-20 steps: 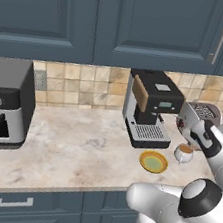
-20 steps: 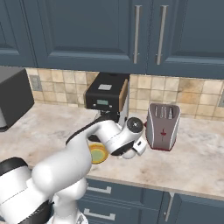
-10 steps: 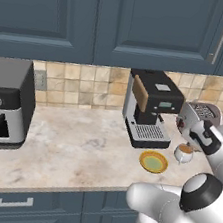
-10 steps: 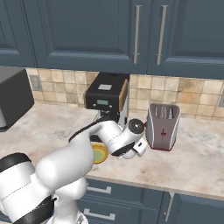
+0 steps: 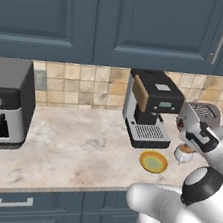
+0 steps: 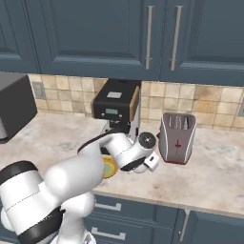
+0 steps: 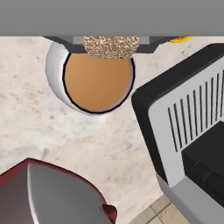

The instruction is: Take a sugar cube from the saucer and place it inside the coffee. Then, grab milk from the fridge and place it next to the coffee on the counter to sweeten the coffee.

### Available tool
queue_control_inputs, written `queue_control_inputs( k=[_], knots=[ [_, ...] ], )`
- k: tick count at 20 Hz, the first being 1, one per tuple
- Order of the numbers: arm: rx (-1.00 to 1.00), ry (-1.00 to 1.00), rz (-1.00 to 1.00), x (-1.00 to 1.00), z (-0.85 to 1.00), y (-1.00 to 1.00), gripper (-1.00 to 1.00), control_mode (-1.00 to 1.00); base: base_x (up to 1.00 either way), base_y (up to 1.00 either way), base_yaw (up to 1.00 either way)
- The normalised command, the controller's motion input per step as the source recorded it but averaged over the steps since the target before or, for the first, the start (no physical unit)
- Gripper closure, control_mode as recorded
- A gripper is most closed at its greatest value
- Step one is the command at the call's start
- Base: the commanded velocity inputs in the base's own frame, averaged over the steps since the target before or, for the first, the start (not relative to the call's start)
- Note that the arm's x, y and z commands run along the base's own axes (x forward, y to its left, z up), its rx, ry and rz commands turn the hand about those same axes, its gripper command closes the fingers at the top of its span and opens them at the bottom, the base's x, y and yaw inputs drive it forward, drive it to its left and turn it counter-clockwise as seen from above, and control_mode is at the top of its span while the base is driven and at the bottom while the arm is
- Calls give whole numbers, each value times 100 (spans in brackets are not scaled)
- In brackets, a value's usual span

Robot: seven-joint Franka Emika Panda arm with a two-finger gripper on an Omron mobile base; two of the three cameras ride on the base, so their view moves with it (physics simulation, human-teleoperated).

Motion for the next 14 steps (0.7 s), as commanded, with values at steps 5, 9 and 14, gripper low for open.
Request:
queue_control_inputs(
  k=[5,9,14],
  knots=[
    [0,0,-1,24,-4,0,100,-100,0,0,0],
    [0,0,0,9,-14,0,100,-100,0,0,0],
    [0,-1,0,0,-16,0,100,-100,0,0,0]
  ],
)
